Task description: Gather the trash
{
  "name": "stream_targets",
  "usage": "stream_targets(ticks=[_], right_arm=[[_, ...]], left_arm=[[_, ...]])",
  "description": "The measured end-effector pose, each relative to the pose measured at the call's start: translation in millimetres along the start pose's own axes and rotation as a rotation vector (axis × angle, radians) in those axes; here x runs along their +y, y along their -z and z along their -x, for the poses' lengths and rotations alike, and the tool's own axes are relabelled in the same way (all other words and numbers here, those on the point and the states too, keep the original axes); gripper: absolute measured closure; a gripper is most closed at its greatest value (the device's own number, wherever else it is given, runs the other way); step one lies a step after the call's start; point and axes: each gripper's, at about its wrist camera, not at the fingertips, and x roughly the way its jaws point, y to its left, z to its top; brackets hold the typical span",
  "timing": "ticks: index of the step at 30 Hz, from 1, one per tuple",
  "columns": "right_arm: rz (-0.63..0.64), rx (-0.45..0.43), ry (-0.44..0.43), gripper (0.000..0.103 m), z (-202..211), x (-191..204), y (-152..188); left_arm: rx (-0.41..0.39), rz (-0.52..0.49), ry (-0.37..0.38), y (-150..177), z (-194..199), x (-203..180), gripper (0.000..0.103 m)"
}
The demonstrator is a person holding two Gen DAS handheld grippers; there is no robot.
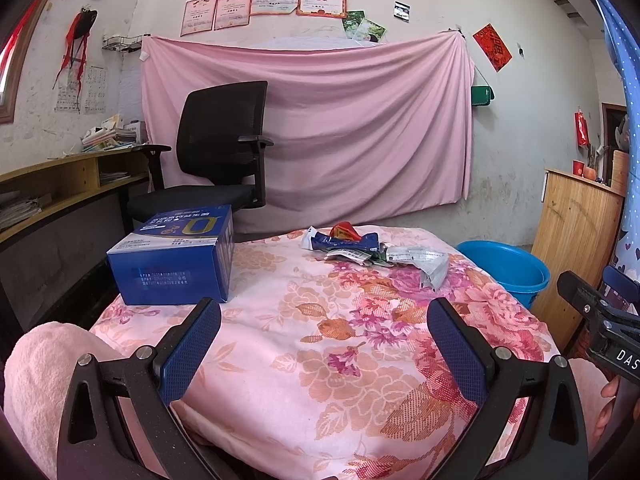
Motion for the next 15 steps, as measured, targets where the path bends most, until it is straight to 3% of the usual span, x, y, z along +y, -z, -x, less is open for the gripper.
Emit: stream_targets(ticks=[15], right_arm=[[-0.002,0.002,-0.001,0.000,-1.1,-0.7,0.9]], left_arm=[[0.000,0.000,0.000,0.3,-0.3,-0.3,0.002]])
